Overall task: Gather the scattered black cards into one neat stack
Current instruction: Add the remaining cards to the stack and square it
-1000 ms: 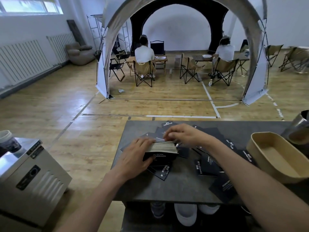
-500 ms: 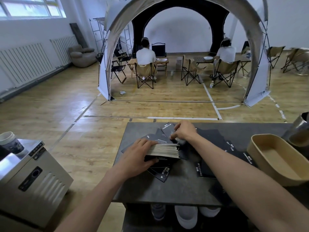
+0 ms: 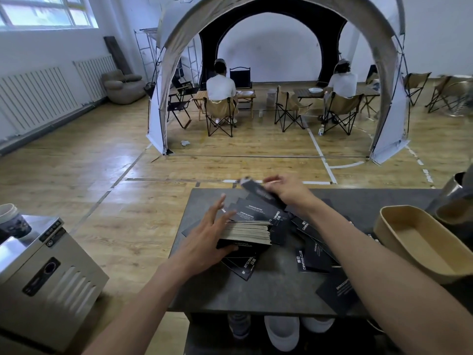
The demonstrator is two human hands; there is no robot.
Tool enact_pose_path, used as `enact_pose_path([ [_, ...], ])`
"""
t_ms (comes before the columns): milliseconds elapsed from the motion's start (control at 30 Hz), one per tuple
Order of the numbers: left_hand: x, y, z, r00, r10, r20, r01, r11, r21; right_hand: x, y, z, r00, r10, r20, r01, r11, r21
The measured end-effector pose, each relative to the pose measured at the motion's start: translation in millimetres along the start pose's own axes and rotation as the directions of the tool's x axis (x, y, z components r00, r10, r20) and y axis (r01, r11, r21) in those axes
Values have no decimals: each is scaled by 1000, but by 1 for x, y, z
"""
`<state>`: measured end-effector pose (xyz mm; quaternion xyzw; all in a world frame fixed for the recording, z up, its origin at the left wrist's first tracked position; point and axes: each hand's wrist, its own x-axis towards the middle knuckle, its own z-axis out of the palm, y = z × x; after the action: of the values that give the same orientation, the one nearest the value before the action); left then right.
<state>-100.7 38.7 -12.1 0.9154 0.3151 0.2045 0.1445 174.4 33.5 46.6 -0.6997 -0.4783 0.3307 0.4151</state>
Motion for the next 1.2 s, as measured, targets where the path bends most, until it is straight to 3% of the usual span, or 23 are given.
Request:
enact_pose_path([
  [67,-1,1,1,999,-21,-37,20,999,-33,-13,-3,14,959,45,281,33,964,-264],
  [133,-2,1,1,999,-6,-41,4,998,-58,-21,-2,27,894,73,443,88,939,-333],
  [200,-2,-2,-1,999,46,-20,-47,997,-62,-24,-2,31,919,12,394,82,971,-223],
  [267,-4,-5,-3,998,58,-18,-59,996,-62,-17,0,27,987,-56,152,89,971,-220],
  [300,-5,-7,-5,998,54,-29,-56,995,-82,-13,3,24,995,-71,64,87,950,-300],
  [400,-6,-11,-13,999,25,-34,-30,988,-150,-11,10,24,991,-10,136,91,792,-604],
  [467,-4,-14,-16,999,-5,39,9,993,-115,-12,13,31,985,16,171,107,721,-685],
  [567,-3,-12,-15,988,-43,147,42,999,9,-13,10,33,984,47,173,77,760,-645],
  [733,-4,-5,-18,988,-107,108,105,994,31,-11,1,19,993,44,106,10,888,-461],
  [867,-6,-8,-14,993,-99,64,98,995,16,-11,-3,0,992,78,98,-64,988,-140],
  [967,-6,-11,-11,995,-90,47,89,996,13,-15,-6,-8,984,100,147,-105,994,26],
  [1200,-3,-12,-10,999,11,46,-10,1000,-27,-21,-1,-10,976,-180,123,195,973,-122],
])
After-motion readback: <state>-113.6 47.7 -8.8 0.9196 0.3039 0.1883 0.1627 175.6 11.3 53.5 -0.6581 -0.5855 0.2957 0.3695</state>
